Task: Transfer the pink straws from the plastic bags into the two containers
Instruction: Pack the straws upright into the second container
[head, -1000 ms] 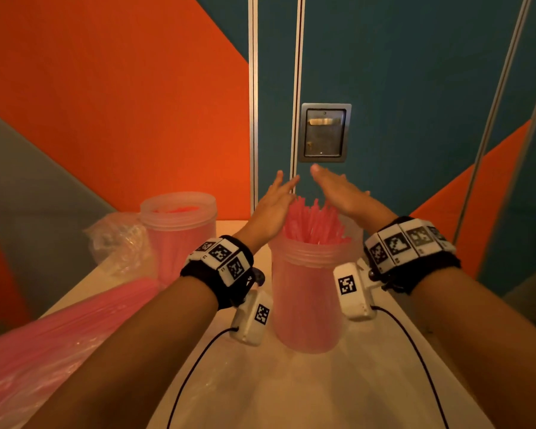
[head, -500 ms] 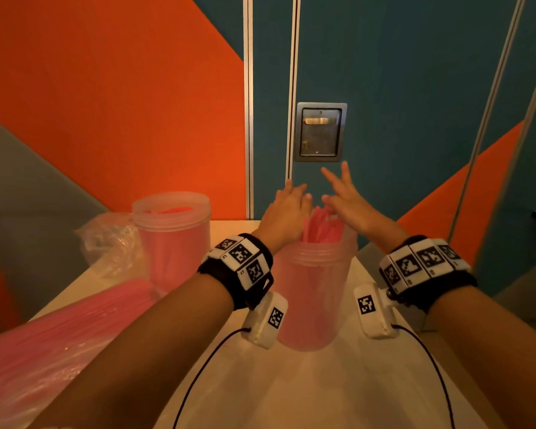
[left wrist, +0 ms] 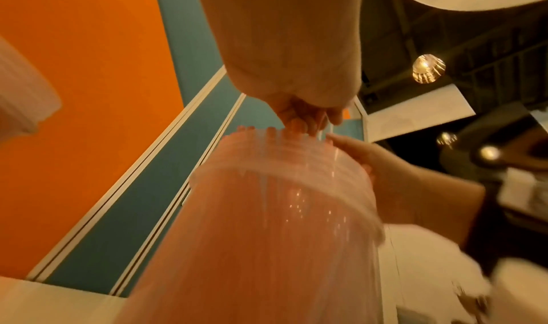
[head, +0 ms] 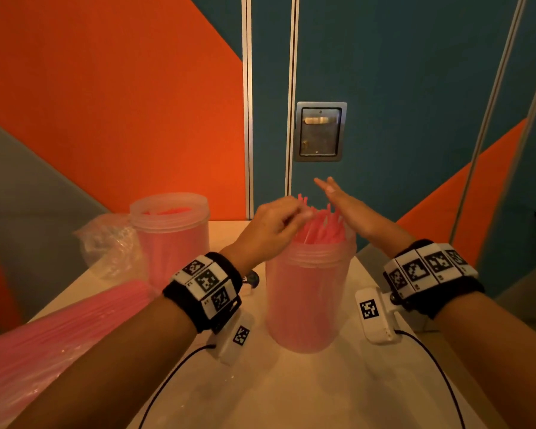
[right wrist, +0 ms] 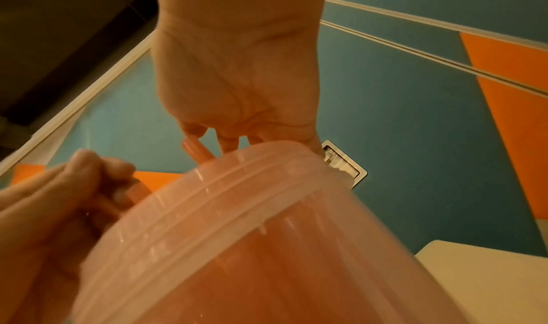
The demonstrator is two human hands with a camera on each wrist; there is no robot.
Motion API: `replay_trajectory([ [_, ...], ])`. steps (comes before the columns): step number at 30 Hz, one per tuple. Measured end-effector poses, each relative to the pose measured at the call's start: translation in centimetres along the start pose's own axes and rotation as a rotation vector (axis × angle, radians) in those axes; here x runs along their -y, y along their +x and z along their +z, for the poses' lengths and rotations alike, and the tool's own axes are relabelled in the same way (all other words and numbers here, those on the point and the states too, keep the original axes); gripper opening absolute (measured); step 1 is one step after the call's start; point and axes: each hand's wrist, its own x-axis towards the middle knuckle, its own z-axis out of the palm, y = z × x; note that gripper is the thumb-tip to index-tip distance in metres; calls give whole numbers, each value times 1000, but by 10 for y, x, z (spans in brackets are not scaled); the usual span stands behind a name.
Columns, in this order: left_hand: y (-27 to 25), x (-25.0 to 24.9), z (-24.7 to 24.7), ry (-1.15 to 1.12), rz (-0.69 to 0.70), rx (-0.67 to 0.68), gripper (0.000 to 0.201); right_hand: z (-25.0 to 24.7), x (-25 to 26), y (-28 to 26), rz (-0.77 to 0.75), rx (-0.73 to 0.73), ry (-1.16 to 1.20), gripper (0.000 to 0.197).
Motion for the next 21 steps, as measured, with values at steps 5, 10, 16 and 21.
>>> replay_trajectory([
  [5,58,3,-27,-62,-318,-383,24,3,-3,1,71,-40,-68,49],
  [10,87,-2,-29,145,-252,-111,28,6,-5,0,89,-55,-101,48],
  [16,98,6,-36,122,-276,-343,29,5,-4,-5,79,-71,-148,47],
  [21,117,-8,-53,197,-153,-332,29,7,-3,-7,60,-77,-158,45],
])
